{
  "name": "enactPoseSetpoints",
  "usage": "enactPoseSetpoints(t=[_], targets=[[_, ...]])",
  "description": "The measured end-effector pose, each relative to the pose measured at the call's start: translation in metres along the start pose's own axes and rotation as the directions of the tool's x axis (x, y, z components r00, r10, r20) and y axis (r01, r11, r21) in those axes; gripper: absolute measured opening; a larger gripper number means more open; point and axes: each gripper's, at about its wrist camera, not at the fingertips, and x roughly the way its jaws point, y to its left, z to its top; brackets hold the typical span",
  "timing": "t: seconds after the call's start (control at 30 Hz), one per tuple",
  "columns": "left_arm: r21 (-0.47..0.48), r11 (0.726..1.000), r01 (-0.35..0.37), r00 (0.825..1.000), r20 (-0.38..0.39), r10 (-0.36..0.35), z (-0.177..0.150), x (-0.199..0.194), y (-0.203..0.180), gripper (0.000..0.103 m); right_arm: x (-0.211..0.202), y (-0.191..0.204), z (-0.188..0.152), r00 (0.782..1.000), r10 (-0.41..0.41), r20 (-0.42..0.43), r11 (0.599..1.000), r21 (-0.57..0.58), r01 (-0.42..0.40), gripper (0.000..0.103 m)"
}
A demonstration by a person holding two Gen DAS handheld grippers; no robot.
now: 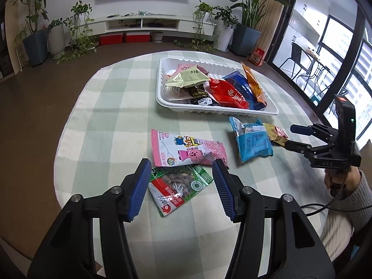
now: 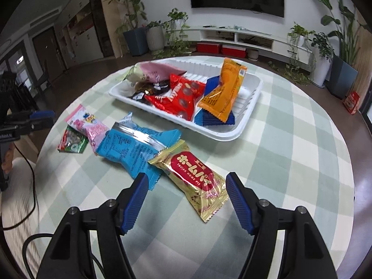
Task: Organize snacks
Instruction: 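Move the left tool to the light blue packet while the right tool reaches the gold Home Pie packet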
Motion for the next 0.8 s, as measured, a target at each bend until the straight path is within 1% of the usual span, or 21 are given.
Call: enactPoseSetpoints(t=[0.23, 0.4, 0.47, 0.57, 0.6, 0.67, 0.7, 0.8], targets=[[0.016, 1.000, 0.001, 1.000, -0.012, -0.001, 0.004, 0.008, -0.004, 0.052, 0.022, -0.003, 0.007, 0.999, 0.017, -0.051, 0.998, -0.063, -0.020, 0.072], [0.038, 0.999, 0.003, 1.000, -0.021, -0.002, 0.006, 0.015, -0.007, 0.052, 0.036, -0.010, 0.011, 0.995, 0.046, -0.087, 0.997, -0.065, -0.051, 0.072], [0.046, 0.999, 0.008, 1.000, -0.023, -0.007, 0.008, 0.017, -0.011, 0.052, 0.037, -0.010, 0.010, 0.995, 0.050, -0.088, 0.996, -0.065, -0.055, 0.070], [0.069, 0.997, 0.017, 0.999, -0.031, -0.015, 0.011, 0.023, -0.019, 0.052, 0.035, -0.010, 0.010, 0.995, 0.052, -0.085, 0.996, -0.064, -0.058, 0.062], [0.078, 0.997, 0.023, 0.999, -0.033, -0.020, 0.012, 0.024, -0.022, 0.052, 0.034, -0.011, 0.010, 0.995, 0.054, -0.083, 0.997, -0.058, -0.059, 0.056], [0.103, 0.994, 0.037, 0.999, -0.041, -0.033, 0.015, 0.029, -0.031, 0.052, 0.033, -0.012, 0.010, 0.995, 0.060, -0.082, 0.997, -0.049, -0.065, 0.051], [0.119, 0.992, 0.043, 0.998, -0.044, -0.038, 0.016, 0.031, -0.036, 0.052, 0.032, -0.013, 0.009, 0.995, 0.063, -0.080, 0.997, -0.046, -0.067, 0.045], [0.177, 0.982, 0.069, 0.997, -0.054, -0.061, 0.022, 0.039, -0.052, 0.052, 0.029, -0.015, 0.007, 0.994, 0.073, -0.076, 0.997, -0.023, -0.075, 0.040]])
